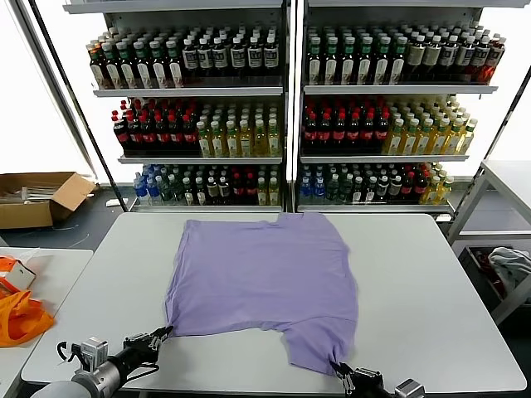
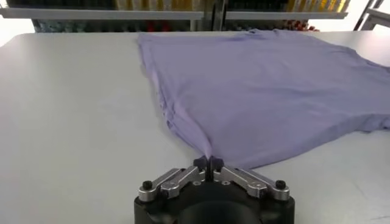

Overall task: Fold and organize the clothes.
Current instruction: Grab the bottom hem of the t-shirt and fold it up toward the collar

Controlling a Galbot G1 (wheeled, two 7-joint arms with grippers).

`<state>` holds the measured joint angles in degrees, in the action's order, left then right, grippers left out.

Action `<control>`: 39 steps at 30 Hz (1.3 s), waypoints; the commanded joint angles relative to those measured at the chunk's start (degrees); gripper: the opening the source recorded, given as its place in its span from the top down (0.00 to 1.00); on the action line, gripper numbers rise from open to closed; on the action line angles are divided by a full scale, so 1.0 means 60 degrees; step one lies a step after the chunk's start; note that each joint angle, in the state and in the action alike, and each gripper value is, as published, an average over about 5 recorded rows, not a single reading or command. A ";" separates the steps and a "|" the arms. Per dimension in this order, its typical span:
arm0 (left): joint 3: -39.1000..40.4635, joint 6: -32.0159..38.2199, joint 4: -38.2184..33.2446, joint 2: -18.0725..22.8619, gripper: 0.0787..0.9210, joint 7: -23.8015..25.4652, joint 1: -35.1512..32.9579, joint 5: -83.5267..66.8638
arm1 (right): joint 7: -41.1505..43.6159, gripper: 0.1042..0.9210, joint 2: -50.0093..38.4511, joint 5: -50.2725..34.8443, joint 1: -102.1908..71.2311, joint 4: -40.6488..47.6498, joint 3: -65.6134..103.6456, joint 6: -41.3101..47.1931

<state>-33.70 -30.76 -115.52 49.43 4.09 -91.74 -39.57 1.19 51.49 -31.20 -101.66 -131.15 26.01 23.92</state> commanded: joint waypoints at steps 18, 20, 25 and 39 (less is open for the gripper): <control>-0.2601 -0.0382 -0.2533 0.0348 0.99 -0.0705 -0.2680 0.0007 | 0.0624 1.00 0.0527 0.0169 -0.3068 -0.1889 0.1233 -0.1400; -0.2569 -0.0381 -0.2482 0.0335 0.99 -0.0681 -0.2559 -0.0083 | 0.0598 1.00 0.0621 -0.0066 -0.2837 -0.1859 0.1177 -0.1528; -0.2396 -0.0385 -0.2272 0.0106 0.99 -0.0684 -0.2003 -0.0622 | 0.0198 1.00 0.0630 -0.0602 -0.1648 -0.1497 0.0963 -0.2016; -0.1235 -0.0387 -0.0646 -0.0465 0.99 -0.0769 0.0876 -0.1682 | -0.0171 1.00 0.0963 -0.1344 0.3305 0.1118 -0.0226 -0.2335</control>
<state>-44.87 -33.04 -125.39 48.14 -0.28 -97.95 -45.58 1.10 55.84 -37.18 -97.18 -132.11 27.78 11.36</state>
